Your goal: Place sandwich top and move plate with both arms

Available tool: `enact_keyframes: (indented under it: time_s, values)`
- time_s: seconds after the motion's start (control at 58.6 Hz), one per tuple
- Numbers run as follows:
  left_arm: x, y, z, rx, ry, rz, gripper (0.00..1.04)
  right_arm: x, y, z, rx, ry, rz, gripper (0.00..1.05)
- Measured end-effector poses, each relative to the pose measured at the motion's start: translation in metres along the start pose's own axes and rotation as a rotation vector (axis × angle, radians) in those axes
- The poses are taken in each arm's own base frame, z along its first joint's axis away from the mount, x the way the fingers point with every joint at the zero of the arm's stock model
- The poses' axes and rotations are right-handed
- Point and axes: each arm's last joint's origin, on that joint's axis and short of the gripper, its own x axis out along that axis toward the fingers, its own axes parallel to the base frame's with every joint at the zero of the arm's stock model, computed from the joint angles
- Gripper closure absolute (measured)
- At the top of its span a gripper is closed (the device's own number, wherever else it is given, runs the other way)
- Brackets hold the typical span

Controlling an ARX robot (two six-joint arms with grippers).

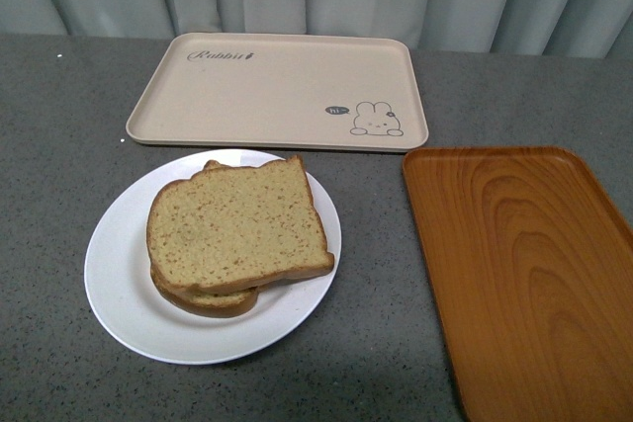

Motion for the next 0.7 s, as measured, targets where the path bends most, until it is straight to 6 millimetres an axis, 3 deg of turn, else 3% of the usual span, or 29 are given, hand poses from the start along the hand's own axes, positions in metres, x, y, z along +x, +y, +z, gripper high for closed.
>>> enact_keyframes:
  time_s: [0.171, 0.307, 0.443, 0.563, 0.699]
  values:
    - [0.033, -0.002, 0.007, -0.14, 0.052, -0.022, 0.06, 0.0, 0.0, 0.0, 0.0, 0.0, 0.0, 0.31]
    - [0.072, -0.005, 0.013, -0.226, 0.108, -0.052, 0.06, 0.0, 0.0, 0.0, 0.0, 0.0, 0.0, 0.07]
    - [0.117, -0.004, -0.001, -0.312, 0.276, -0.063, 0.06, 0.0, 0.0, 0.0, 0.0, 0.0, 0.0, 0.09]
    - [0.138, -0.002, -0.017, -0.38, 0.397, -0.049, 0.06, 0.0, 0.0, 0.0, 0.0, 0.0, 0.0, 0.09]
    - [0.156, -0.001, -0.021, -0.438, 0.437, -0.034, 0.06, 0.0, 0.0, 0.0, 0.0, 0.0, 0.0, 0.09]
